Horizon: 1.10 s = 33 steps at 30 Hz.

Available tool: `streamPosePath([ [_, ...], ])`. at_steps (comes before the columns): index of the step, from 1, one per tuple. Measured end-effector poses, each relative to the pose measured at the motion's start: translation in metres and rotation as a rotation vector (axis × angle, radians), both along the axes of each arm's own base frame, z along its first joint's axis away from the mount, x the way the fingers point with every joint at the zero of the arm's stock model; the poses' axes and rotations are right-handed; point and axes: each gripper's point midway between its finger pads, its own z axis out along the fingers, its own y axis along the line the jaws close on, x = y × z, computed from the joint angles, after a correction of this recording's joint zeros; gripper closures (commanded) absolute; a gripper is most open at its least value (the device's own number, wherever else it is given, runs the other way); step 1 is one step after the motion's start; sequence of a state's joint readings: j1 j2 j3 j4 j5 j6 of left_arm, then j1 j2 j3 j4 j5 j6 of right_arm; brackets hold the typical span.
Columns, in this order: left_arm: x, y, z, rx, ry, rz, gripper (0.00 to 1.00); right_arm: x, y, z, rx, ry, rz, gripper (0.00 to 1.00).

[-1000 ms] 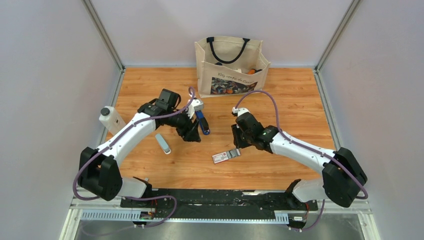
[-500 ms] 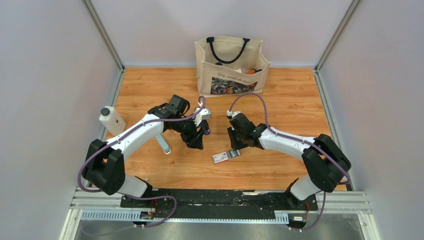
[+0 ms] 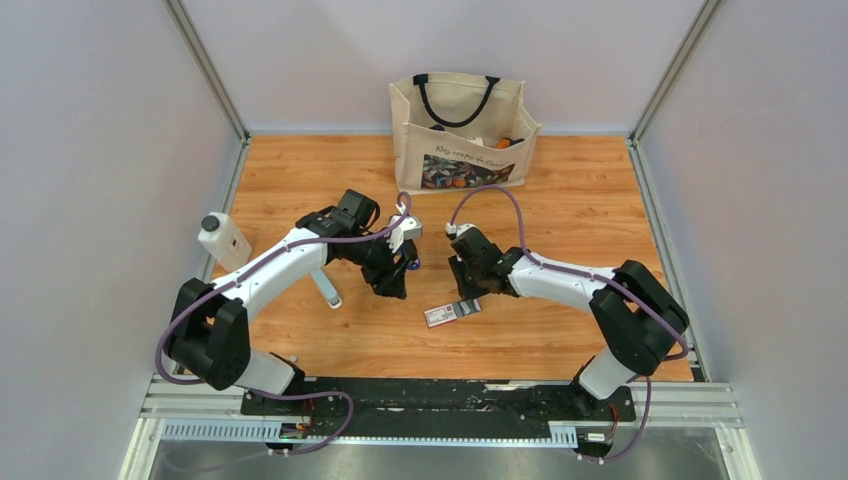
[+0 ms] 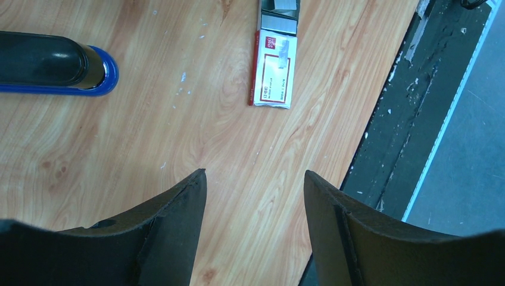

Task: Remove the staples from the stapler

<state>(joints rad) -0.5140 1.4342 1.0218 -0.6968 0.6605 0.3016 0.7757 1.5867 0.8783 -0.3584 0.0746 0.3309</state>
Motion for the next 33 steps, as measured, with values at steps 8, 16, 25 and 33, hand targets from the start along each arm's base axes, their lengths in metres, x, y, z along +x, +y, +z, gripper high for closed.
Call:
streamPosePath([
  [8, 0.0, 0.0, 0.0, 0.0, 0.0, 0.0, 0.31, -0.002, 0.002, -0.001, -0.026, -0.017, 0.025, 0.72],
  [16, 0.001, 0.001, -0.001, 0.006, -0.003, 0.003, 0.31, -0.003, -0.003, 0.002, -0.034, -0.034, 0.021, 0.72],
  [25, 0.001, 0.002, -0.001, 0.013, -0.006, 0.006, 0.31, -0.005, -0.008, 0.009, -0.03, -0.051, 0.023, 0.71],
  [33, 0.001, 0.002, -0.001, 0.013, -0.006, 0.006, 0.31, -0.005, -0.008, 0.009, -0.032, -0.054, 0.023, 0.71],
])
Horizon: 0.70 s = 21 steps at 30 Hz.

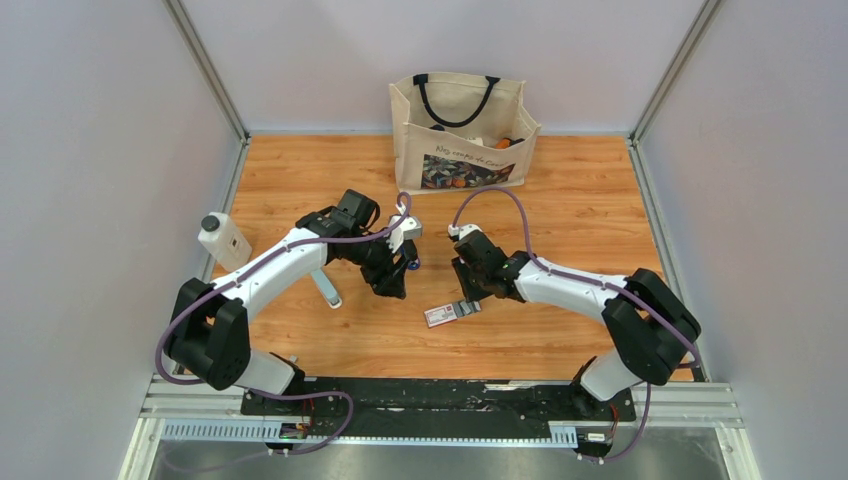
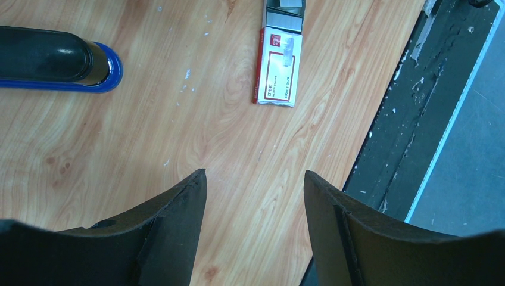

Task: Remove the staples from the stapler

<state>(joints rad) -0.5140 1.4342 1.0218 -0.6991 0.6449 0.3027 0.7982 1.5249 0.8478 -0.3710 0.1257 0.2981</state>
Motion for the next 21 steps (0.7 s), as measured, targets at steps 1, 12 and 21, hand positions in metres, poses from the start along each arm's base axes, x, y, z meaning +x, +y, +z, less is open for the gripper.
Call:
streamPosePath([
  [1, 0.0001, 0.0001, 0.0, 0.0, 0.0, 0.0, 0.31, 0.0001, 0.0001, -0.0004, 0.0, 0.0, 0.0, 0.71],
  [12, 0.0001, 0.0001, 0.0, 0.0, 0.0, 0.0, 0.31, -0.0054, 0.005, -0.0042, -0.012, 0.004, 0.023, 0.72],
  [21, 0.0006, 0.0005, 0.0, 0.0, 0.0, 0.002, 0.31, -0.0084, 0.0058, -0.0064, -0.04, -0.007, 0.048, 0.73],
])
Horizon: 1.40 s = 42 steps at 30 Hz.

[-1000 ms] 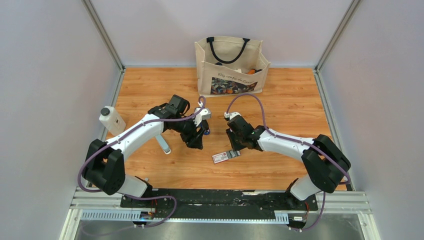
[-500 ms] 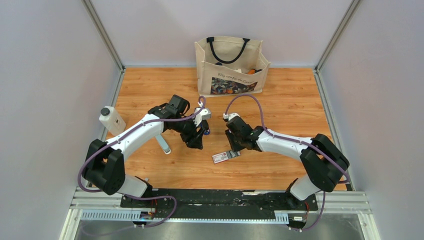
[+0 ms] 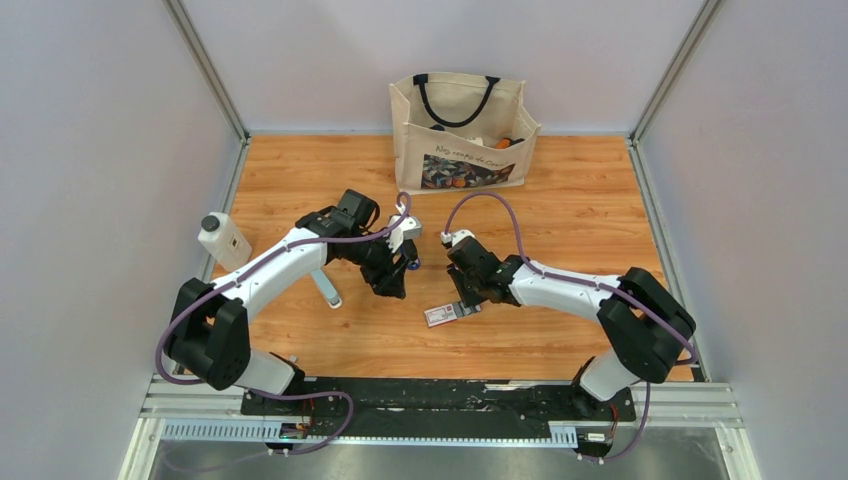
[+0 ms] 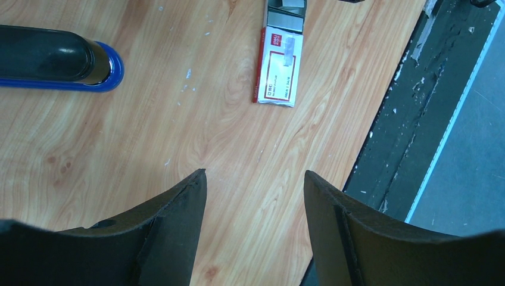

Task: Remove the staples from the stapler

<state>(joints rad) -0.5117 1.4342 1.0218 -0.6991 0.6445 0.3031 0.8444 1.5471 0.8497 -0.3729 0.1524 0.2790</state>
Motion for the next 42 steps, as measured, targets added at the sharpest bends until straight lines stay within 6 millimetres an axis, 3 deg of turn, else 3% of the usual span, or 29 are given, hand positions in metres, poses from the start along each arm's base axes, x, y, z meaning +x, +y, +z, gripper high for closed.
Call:
streamPosePath([
  [29, 0.005, 0.005, -0.003, 0.014, -0.026, -0.01, 0.33, -0.008, -0.013, 0.01, -0.04, -0.028, -0.002, 0.72],
  [35, 0.007, 0.007, -0.024, 0.084, -0.034, -0.056, 0.43, -0.001, -0.022, 0.022, 0.13, 0.019, -0.096, 0.72],
  [40, 0.0, 0.0, -0.045, 0.156, -0.066, -0.146, 0.43, -0.003, -0.05, 0.004, 0.287, 0.15, -0.252, 0.73],
  [42, -0.005, -0.002, -0.052, 0.178, -0.083, -0.176, 0.43, -0.009, -0.052, -0.003, 0.344, 0.206, -0.282, 0.74],
])
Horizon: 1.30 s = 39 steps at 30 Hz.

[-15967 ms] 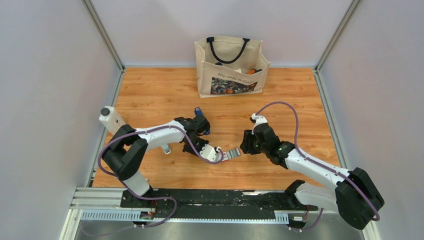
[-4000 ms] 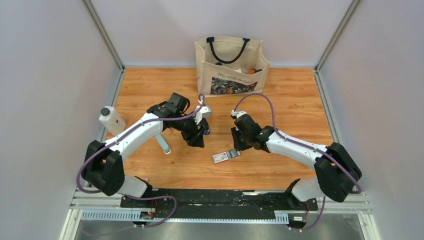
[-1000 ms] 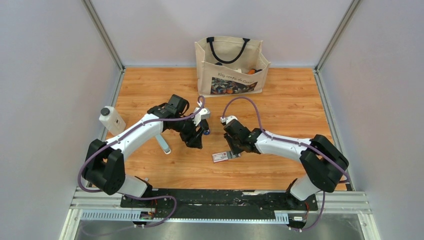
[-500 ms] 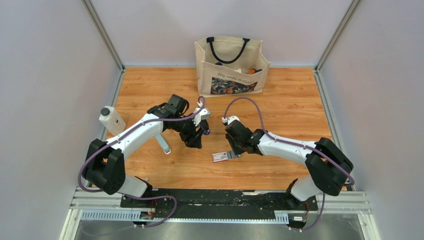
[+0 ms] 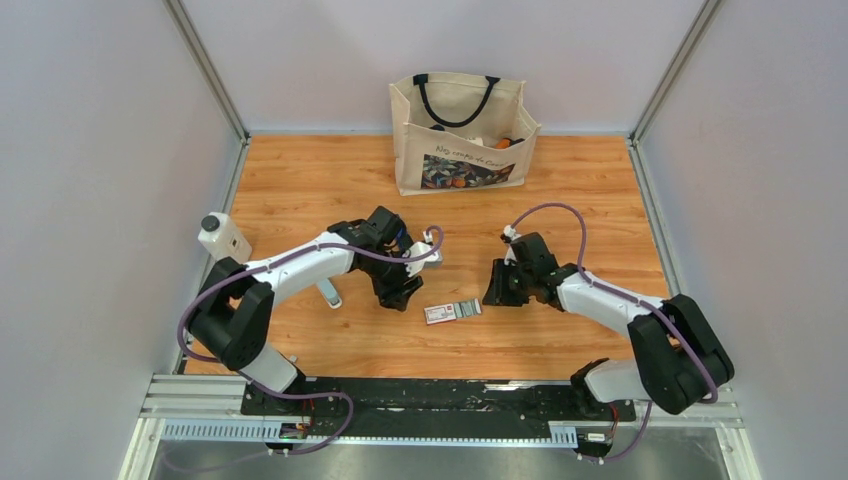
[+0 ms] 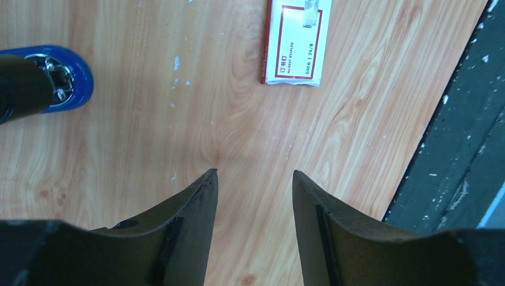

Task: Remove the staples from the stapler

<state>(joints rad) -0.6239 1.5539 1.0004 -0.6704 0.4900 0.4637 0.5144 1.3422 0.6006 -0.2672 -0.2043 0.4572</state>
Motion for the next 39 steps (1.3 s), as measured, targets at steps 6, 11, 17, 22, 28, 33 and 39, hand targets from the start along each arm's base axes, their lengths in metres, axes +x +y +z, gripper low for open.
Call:
streamPosePath([
  [6, -0.005, -0.007, -0.007, 0.055, -0.063, -0.077, 0.43, -0.004, 0.014, -0.006, 0.17, 0.087, -0.025, 0.79],
  [11, -0.008, -0.01, -0.02, 0.132, -0.096, -0.121, 0.43, -0.003, 0.018, -0.008, 0.253, 0.127, -0.052, 0.82],
  [17, -0.008, -0.011, -0.039, 0.232, -0.111, -0.155, 0.43, -0.003, 0.02, -0.008, 0.294, 0.13, -0.056, 0.85],
  [22, 0.003, -0.023, -0.042, 0.273, -0.141, -0.168, 0.45, -0.007, 0.023, -0.01, 0.328, 0.137, -0.063, 0.85],
  [28, 0.003, -0.035, -0.046, 0.287, -0.149, -0.193, 0.46, -0.008, 0.025, -0.009, 0.362, 0.141, -0.076, 0.86],
  [33, -0.003, -0.038, -0.046, 0.287, -0.149, -0.212, 0.45, -0.008, 0.027, -0.008, 0.382, 0.14, -0.085, 0.86],
  [39, -0.003, -0.039, -0.046, 0.285, -0.147, -0.214, 0.45, -0.013, 0.036, -0.008, 0.401, 0.145, -0.068, 0.86],
])
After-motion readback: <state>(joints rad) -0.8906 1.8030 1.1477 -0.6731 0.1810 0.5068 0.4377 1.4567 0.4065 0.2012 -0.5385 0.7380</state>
